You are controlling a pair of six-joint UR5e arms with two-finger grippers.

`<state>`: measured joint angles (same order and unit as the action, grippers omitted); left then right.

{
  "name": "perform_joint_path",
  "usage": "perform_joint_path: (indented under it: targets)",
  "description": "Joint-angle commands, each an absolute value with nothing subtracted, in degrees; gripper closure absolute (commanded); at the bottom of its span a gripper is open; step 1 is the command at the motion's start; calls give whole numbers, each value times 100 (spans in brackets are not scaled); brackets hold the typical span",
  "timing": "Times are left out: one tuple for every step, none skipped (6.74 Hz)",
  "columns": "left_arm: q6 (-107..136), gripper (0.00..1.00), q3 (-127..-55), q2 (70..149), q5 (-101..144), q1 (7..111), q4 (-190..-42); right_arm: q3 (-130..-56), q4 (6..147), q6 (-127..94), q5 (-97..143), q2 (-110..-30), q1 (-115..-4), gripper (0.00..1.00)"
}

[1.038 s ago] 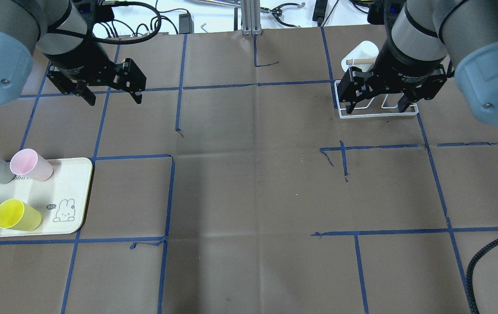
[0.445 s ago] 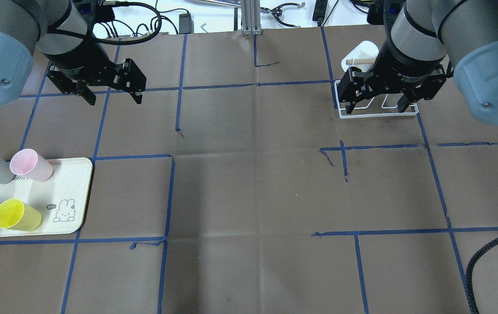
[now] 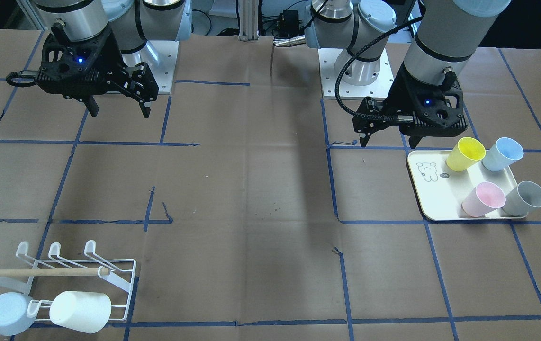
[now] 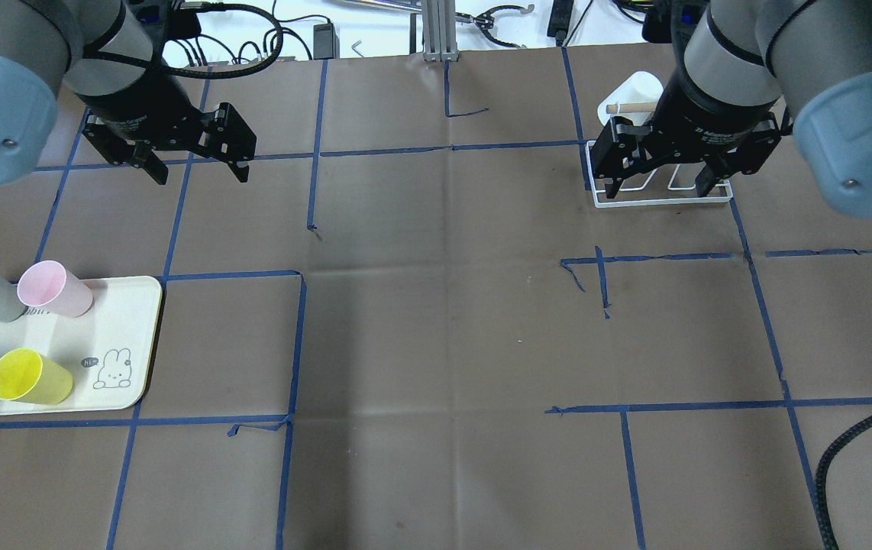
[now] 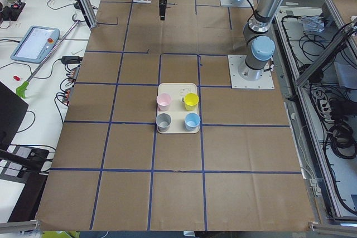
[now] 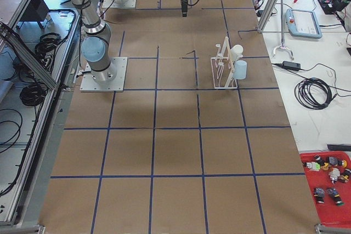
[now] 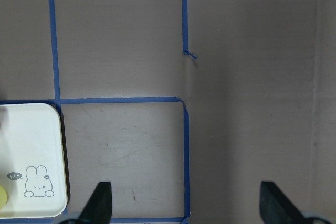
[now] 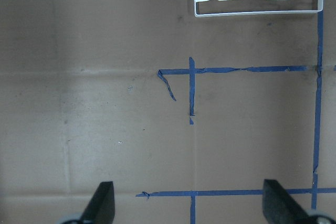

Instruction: Transfer IKEA cup to right arm and place on rack

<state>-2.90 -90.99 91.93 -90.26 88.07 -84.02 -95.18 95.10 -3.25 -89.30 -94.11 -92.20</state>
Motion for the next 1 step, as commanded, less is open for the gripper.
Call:
perform_joint_path:
  targets:
    - [-290,1,-9105,9193,-9018,8807,-8402,-9527,9519,-325,-8930,-9413,-9220,0]
